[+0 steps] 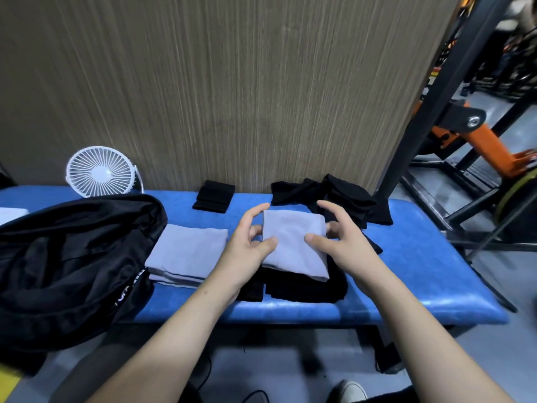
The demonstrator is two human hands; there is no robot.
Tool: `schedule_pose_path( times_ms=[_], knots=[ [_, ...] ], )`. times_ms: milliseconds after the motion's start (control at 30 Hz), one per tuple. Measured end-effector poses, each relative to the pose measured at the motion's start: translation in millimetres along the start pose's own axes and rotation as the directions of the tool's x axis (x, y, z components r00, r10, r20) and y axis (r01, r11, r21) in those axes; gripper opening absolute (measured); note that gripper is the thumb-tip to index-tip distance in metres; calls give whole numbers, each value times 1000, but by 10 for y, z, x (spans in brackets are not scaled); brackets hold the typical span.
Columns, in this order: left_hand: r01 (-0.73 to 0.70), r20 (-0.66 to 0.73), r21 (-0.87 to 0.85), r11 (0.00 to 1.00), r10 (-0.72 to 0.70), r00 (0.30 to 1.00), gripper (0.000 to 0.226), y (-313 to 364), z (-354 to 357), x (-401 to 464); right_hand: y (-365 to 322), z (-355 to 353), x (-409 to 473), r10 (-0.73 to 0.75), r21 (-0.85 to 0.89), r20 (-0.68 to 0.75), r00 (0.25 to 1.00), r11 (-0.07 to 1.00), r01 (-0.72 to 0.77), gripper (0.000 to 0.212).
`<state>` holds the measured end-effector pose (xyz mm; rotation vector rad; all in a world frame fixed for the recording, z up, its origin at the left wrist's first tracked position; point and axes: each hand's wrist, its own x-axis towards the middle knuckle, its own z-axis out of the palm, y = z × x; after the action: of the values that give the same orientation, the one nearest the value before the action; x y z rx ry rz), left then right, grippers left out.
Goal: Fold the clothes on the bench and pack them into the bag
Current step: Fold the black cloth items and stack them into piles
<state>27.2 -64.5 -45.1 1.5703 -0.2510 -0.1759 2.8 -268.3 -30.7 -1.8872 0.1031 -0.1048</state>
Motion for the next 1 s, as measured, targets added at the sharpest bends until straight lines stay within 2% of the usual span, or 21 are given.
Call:
schedule_pose_path(
  times_ms=[100,200,367,533,667,767,867,1000],
  knots=[
    [-38,-14,-17,999,38,999,63,82,-110,-40,-128,100,-1,1,280,64,998,960,-19,66],
    [-83,-37,-12,996,83,996,63,128,-274,-70,-204,230,45,-13,424,116,993,905,-37,61],
    [-122,-122,106,987,135,983,39,169,-619,-163,-254,593,157,11,399,156,988,914,-74,51],
    [-106,-230,326,939,188,955,27,70,-1064,-228,-323,1075,245,-45,372,171,984,928,-22,51],
    [-14,-299,390,921,141,944,19,20,-1330,-275,-392,1366,259,-39,260,210,977,965,-17,46],
    [99,-321,464,880,63,945,26,-30,-1416,-279,-379,1527,289,-35,153,214,976,988,2,42],
    [148,-320,573,806,54,946,34,-76,-1458,-258,-314,1650,335,-58,-61,178,982,996,70,37],
    [140,-286,686,714,87,954,32,-155,-1447,-229,-251,1703,334,-95,-344,193,977,926,158,34]
  ],
)
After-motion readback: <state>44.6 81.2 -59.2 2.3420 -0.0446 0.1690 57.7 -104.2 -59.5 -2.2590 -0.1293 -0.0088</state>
